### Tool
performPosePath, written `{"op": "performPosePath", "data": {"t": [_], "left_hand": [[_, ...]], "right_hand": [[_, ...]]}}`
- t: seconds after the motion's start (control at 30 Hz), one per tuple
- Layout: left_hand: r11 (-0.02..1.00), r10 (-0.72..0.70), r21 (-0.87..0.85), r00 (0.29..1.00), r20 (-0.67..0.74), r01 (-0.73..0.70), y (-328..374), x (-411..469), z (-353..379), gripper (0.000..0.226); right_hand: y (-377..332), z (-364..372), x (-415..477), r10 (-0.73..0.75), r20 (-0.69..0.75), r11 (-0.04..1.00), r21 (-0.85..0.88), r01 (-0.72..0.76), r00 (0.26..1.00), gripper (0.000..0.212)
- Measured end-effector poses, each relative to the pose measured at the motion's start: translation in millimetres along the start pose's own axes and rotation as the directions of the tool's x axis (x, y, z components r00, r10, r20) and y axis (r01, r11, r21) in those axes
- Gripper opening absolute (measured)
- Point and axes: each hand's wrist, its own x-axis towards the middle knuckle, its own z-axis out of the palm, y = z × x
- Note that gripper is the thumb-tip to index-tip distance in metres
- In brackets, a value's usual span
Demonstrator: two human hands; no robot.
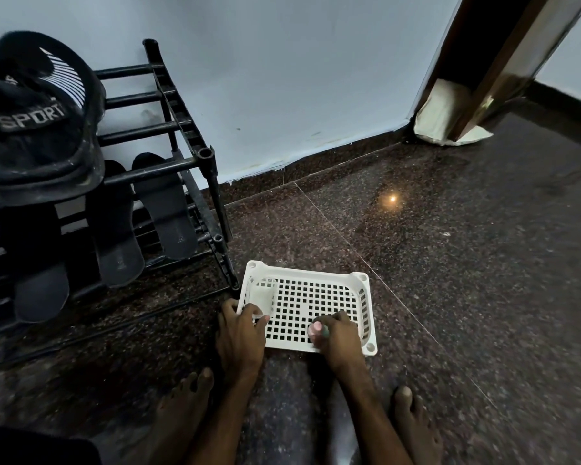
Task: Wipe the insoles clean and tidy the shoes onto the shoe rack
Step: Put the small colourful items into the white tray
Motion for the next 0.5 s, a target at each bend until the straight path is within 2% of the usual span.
{"op": "performPosePath", "data": {"t": [0.17,0.3,0.5], "left_hand": [[0.998,-0.007,-0.061,1.0,0.015,0.008,-3.1,4.3,-5.0,0.014],[0.997,-0.022,-0.071,0.999,0.031,0.024,-3.7,2.9,-6.9,0.009],[0.998,-0.029,-0.058,0.999,0.016,0.029,-5.7,2.0,-1.9,0.009]], "right_hand": [[4.4,-9.7,10.0,0.075,-0.081,0.975,0.217,-0.056,0.994,0.027],[-11.2,-8.4,30.3,0.001,-0.089,0.978,0.207,0.018,0.996,0.033],[-38.7,4.4,64.6,-0.113,-0.086,0.99,0.075,0.119,0.99,0.037]]}}
